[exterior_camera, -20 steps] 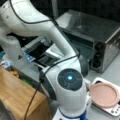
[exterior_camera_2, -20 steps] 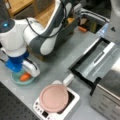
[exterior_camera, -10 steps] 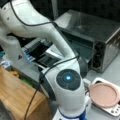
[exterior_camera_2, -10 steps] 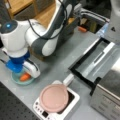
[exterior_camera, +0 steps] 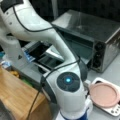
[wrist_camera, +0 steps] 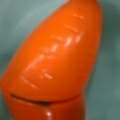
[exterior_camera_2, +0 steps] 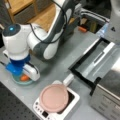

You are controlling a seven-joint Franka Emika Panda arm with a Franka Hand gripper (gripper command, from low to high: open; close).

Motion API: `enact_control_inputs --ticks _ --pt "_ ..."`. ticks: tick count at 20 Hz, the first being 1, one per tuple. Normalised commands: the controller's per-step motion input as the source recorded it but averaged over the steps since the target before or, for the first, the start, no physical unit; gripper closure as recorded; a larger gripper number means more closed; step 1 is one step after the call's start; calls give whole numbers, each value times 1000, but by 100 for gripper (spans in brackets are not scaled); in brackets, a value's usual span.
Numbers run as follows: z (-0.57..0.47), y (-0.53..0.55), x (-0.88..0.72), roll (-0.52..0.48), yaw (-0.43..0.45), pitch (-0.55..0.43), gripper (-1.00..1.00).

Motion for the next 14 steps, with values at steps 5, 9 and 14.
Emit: enact_control_inputs --ticks 5,9,14 --pt "-228 158 122 -88 14 -59 -100" --pt "-246 145 142 -81 19 -31 -100" --pt "-234 139 141 -64 23 9 -100"
